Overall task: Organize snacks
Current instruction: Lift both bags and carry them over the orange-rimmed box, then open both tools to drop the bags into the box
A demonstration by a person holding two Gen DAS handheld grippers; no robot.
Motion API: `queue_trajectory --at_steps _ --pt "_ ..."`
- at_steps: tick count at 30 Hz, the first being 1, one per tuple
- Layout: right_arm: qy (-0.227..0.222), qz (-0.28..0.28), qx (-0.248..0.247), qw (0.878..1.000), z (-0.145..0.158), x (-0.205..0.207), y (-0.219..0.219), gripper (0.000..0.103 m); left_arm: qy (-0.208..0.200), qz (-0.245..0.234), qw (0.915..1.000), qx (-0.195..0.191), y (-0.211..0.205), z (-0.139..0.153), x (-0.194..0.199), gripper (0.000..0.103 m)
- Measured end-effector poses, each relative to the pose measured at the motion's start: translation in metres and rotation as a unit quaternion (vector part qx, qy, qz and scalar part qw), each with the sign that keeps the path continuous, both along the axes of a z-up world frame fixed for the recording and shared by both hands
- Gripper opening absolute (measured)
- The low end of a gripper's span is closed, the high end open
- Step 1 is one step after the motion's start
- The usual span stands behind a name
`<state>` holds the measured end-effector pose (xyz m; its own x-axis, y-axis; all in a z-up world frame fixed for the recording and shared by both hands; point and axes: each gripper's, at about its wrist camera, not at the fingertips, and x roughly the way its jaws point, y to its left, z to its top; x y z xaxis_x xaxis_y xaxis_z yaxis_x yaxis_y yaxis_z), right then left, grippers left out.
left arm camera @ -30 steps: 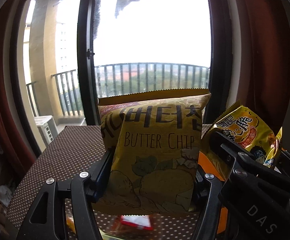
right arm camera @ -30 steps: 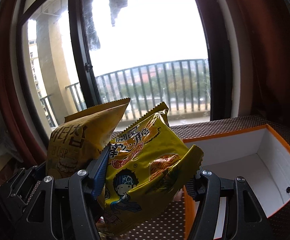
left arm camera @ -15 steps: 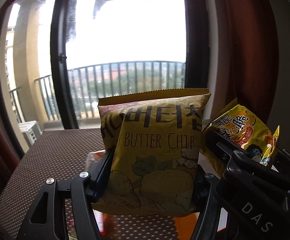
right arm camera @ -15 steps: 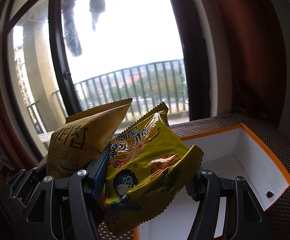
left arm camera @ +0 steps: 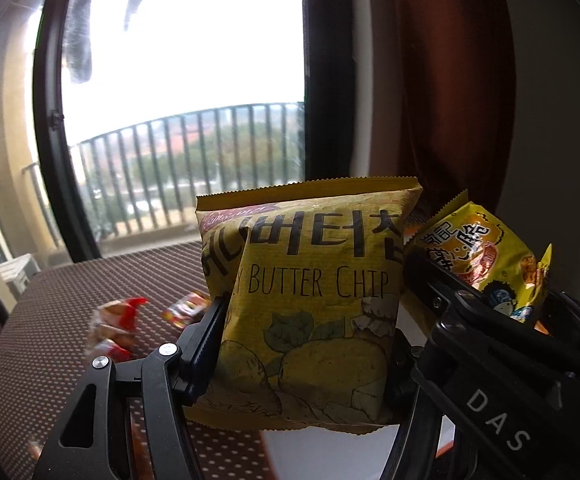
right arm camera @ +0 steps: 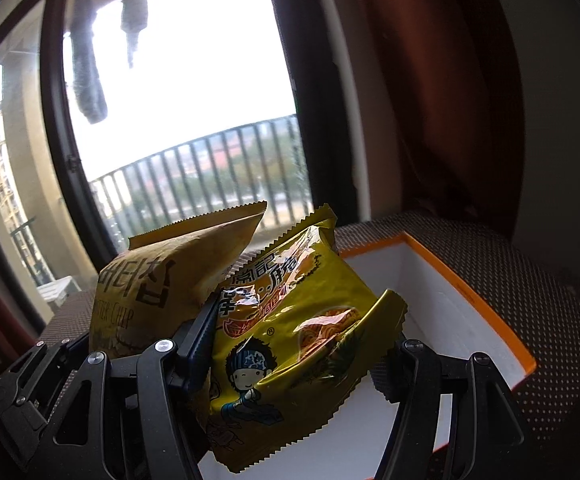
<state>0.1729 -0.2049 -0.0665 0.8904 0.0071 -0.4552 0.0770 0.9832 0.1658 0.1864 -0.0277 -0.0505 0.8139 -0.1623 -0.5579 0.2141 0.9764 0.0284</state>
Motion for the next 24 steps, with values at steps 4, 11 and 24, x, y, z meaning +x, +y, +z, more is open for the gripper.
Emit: queue_trajectory --at_steps 4,11,24 --pt "0.019 -0.017 0.015 1.0 -0.014 0.004 -0.017 0.067 -0.002 -0.013 0.9996 0.025 -0.01 -0.008 0.015 0.066" --pt "0.025 -0.047 0.023 0.998 -0.019 0.01 -0.038 0.067 -0.004 -0.035 0.9986 0.04 -0.02 -0.015 0.04 0.066" --pt "0.062 -0.055 0.037 0.996 -0.032 0.04 -0.063 0.054 0.103 -0.084 0.9908 0.027 -0.029 -0.047 0.107 0.082"
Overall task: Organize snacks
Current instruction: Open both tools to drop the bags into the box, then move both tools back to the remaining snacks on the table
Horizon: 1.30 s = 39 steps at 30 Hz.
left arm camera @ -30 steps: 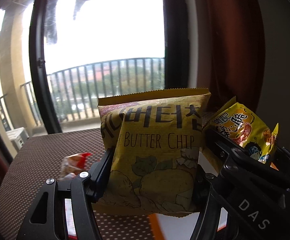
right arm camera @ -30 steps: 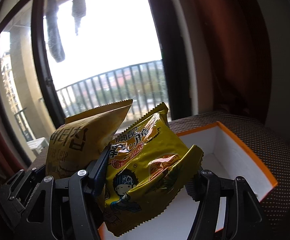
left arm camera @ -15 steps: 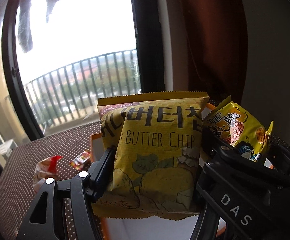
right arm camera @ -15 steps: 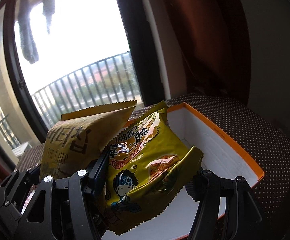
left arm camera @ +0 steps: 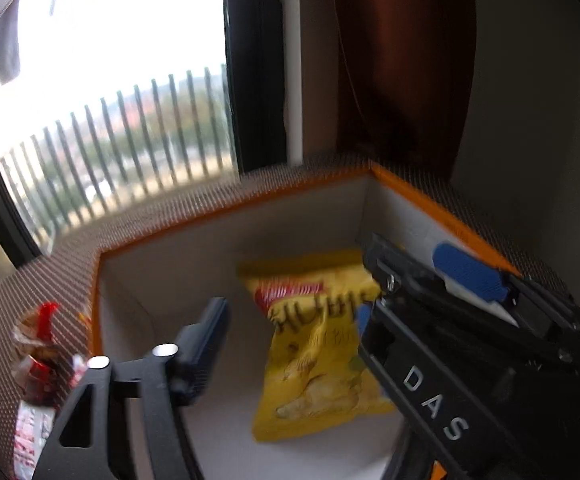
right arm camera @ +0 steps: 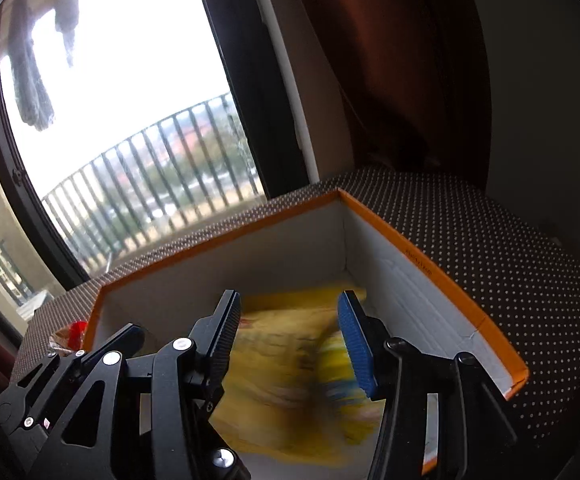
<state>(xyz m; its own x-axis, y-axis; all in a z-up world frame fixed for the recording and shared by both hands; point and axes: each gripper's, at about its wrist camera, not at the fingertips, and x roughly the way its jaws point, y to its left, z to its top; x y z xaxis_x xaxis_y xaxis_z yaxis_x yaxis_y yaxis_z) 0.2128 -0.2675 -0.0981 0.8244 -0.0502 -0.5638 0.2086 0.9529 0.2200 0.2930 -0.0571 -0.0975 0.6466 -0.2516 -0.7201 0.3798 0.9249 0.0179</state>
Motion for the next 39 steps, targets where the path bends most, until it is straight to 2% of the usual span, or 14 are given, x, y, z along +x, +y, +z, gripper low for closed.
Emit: queue_trajectory --at_steps 2,7,11,12,14,16,18,29,39 --pt "0.008 0.004 0.003 1.0 -0.002 0.005 -0.001 0.054 0.021 0.006 0.9997 0.006 0.003 -0.003 0.012 0.083" --pt "0.028 0.025 0.006 0.999 -0.003 0.019 -0.001 0.054 0.033 0.025 0.9991 0.006 0.013 -0.006 0.036 0.086" --pt "0.053 0.046 0.01 0.997 -0.007 0.025 -0.002 0.056 0.044 0.039 0.9983 -0.001 0.009 -0.009 0.037 0.086" --pt "0.062 0.05 0.013 0.997 -0.007 0.028 -0.002 0.058 0.052 0.044 0.9977 -0.004 0.011 -0.011 0.041 0.086" --pt "0.067 0.054 0.017 0.996 -0.008 0.029 -0.002 0.07 0.055 0.047 0.9973 -0.012 0.01 -0.008 0.035 0.086" --pt "0.058 0.06 0.017 0.996 -0.007 0.025 -0.001 0.084 0.043 0.052 0.9977 -0.012 0.001 -0.003 0.021 0.086" --pt "0.048 0.065 0.01 0.997 -0.005 0.024 0.003 0.089 0.024 0.063 0.9977 -0.008 0.001 0.001 0.011 0.086" --pt "-0.002 0.086 -0.015 0.996 0.022 -0.021 0.027 0.094 -0.032 0.087 0.9954 -0.023 0.005 0.026 -0.05 0.087" --pt "-0.047 0.091 -0.046 0.994 0.046 -0.059 0.059 0.1 -0.08 0.101 0.9912 -0.028 0.031 0.049 -0.095 0.091"
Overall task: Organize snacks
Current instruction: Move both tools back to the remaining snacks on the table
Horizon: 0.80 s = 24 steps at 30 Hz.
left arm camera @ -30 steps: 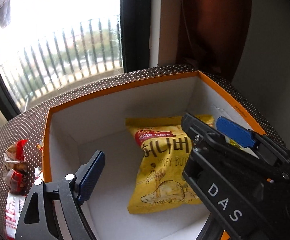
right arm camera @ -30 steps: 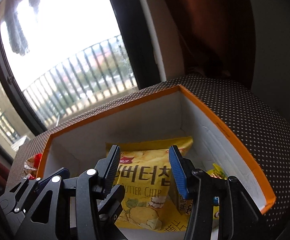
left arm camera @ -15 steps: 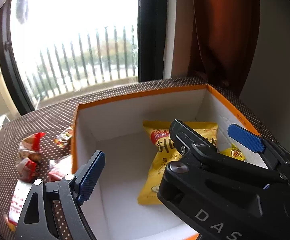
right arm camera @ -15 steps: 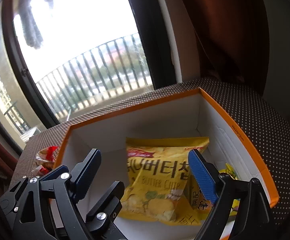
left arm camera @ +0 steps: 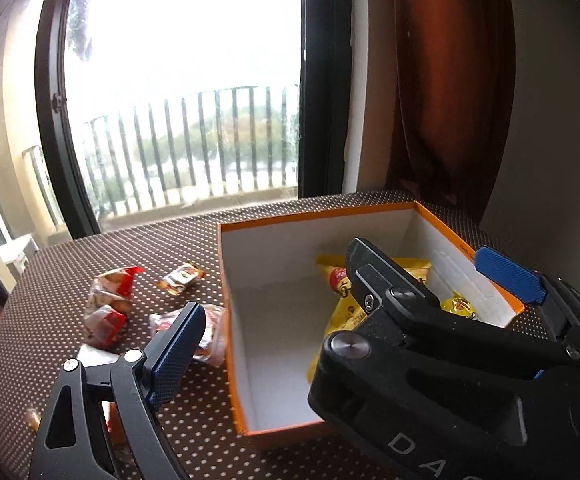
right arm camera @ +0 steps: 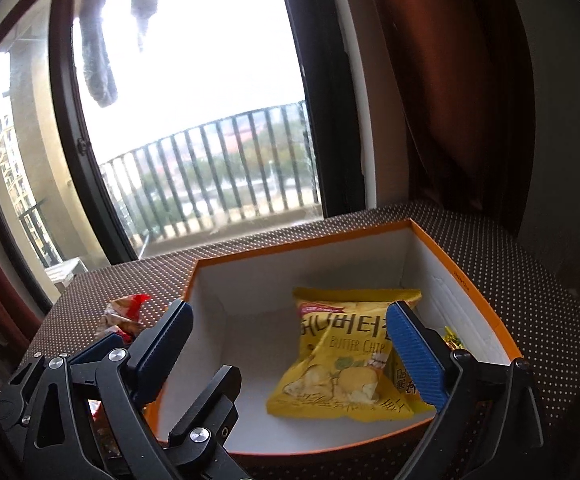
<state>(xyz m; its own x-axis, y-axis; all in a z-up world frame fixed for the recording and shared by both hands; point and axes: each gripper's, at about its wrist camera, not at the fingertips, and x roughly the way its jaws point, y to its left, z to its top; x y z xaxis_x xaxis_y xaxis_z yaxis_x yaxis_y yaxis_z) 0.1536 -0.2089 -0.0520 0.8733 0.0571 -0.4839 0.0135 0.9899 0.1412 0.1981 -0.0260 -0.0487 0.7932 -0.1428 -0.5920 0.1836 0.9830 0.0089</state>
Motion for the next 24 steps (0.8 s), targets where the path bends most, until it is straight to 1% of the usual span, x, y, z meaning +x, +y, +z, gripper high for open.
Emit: queue_trajectory --at_steps 3,10,19,24 --pt "-0.012 -0.004 0.0 1.0 0.003 -0.011 0.009 0.101 -0.008 -0.001 1.0 -0.001 0.009 0.003 -0.012 0.091" --pt "-0.024 -0.01 -0.002 1.0 0.005 -0.034 0.03 0.102 -0.022 -0.006 0.9997 -0.004 0.03 0.009 -0.033 0.091" --pt "-0.032 -0.008 -0.008 0.999 0.001 -0.051 0.065 0.102 -0.033 -0.001 0.9994 -0.007 0.065 0.006 -0.054 0.091" --pt "-0.035 0.004 -0.011 0.999 -0.007 -0.057 0.084 0.102 -0.038 0.01 0.9992 -0.005 0.084 -0.001 -0.064 0.091"
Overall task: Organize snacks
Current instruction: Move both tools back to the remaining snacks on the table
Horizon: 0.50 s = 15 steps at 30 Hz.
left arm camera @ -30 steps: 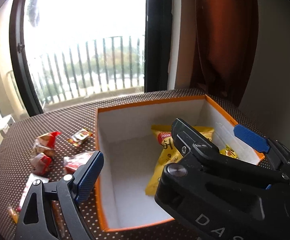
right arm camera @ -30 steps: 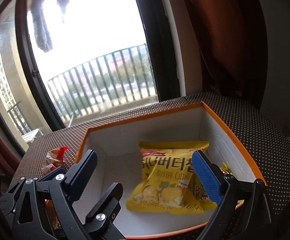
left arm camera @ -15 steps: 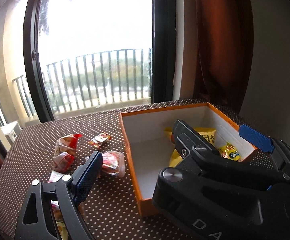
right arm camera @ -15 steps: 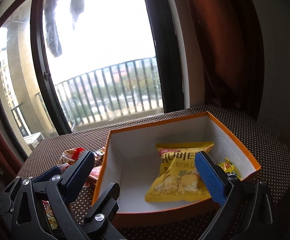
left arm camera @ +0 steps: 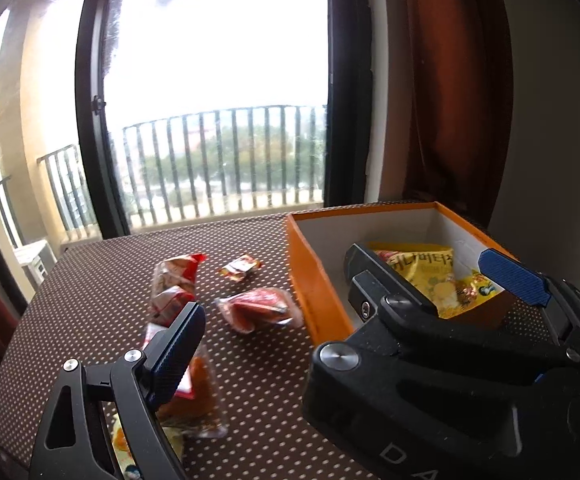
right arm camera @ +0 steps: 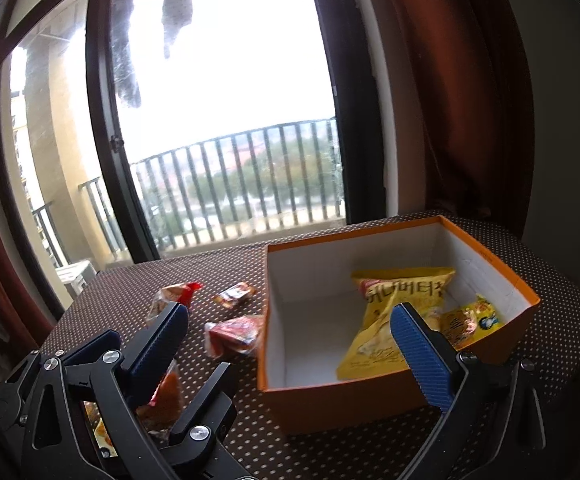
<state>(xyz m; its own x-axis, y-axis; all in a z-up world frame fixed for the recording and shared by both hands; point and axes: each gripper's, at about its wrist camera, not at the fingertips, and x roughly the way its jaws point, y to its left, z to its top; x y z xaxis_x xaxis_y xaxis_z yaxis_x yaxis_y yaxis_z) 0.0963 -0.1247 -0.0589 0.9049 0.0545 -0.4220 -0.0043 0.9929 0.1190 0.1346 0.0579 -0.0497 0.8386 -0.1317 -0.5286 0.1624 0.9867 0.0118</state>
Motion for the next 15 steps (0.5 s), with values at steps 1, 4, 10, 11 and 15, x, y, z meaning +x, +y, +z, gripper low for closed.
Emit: queue_trajectory --at_steps 1,4,10,11,15 --pt "-0.001 0.002 -0.001 1.0 -0.002 -0.001 0.004 0.102 0.0 0.003 1.0 -0.001 0.004 -0.002 -0.002 0.091" --pt "-0.001 0.01 0.002 1.0 -0.007 -0.005 0.017 0.102 -0.001 0.014 0.9999 0.0 0.015 -0.007 -0.008 0.091" --pt "0.005 0.03 0.004 1.0 -0.022 -0.008 0.042 0.102 0.003 0.035 0.9994 0.003 0.037 -0.021 -0.016 0.091" --pt "0.005 0.032 0.004 0.999 -0.025 -0.008 0.045 0.102 0.004 0.038 0.9993 0.003 0.04 -0.023 -0.018 0.091" --pt "0.009 0.047 0.002 0.999 -0.038 -0.01 0.063 0.102 0.008 0.053 0.9986 0.002 0.055 -0.035 -0.024 0.091"
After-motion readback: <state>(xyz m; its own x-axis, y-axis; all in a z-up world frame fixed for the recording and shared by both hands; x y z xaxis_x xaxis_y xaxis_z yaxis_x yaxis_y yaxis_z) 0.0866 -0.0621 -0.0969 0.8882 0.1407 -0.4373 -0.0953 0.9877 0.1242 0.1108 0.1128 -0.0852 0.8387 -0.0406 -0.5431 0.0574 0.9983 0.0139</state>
